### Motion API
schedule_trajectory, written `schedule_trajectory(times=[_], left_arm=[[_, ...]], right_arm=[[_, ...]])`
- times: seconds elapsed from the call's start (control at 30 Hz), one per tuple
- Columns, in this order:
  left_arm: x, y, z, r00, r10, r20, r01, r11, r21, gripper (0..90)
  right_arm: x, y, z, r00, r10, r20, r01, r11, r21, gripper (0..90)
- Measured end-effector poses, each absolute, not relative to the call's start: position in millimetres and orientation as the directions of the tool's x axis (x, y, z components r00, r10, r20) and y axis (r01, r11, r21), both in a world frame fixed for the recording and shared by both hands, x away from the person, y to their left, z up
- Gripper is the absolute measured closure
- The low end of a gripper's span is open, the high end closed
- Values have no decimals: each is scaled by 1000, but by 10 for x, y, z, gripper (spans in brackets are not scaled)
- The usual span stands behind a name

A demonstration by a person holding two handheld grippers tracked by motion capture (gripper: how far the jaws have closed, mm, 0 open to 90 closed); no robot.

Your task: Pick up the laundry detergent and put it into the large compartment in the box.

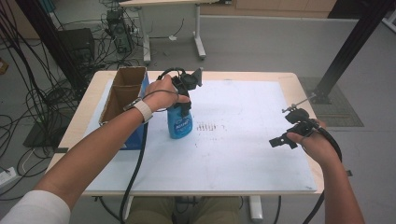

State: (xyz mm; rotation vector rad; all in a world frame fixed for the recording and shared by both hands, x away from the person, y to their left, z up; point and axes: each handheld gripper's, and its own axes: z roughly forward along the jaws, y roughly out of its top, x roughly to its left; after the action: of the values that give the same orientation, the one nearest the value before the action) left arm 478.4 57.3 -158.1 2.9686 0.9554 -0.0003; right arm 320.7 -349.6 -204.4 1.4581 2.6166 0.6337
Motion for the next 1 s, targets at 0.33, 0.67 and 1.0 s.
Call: schedule_trajectory(times=[0.33,0.67,1.0], left_arm=[[4785,575,-1581,814,581,-7,581,-814,22,384],[4790,566,-1579,813,583,-6,583,-813,16,384],[4781,574,-1581,813,582,-6,582,-813,23,384]], right_arm=[[3216,-3481,-2033,-546,828,128,795,464,390,75],[3209,-3486,-2020,-546,829,126,795,464,392,75],[3218,-3476,-2021,-546,828,126,794,465,390,75]])
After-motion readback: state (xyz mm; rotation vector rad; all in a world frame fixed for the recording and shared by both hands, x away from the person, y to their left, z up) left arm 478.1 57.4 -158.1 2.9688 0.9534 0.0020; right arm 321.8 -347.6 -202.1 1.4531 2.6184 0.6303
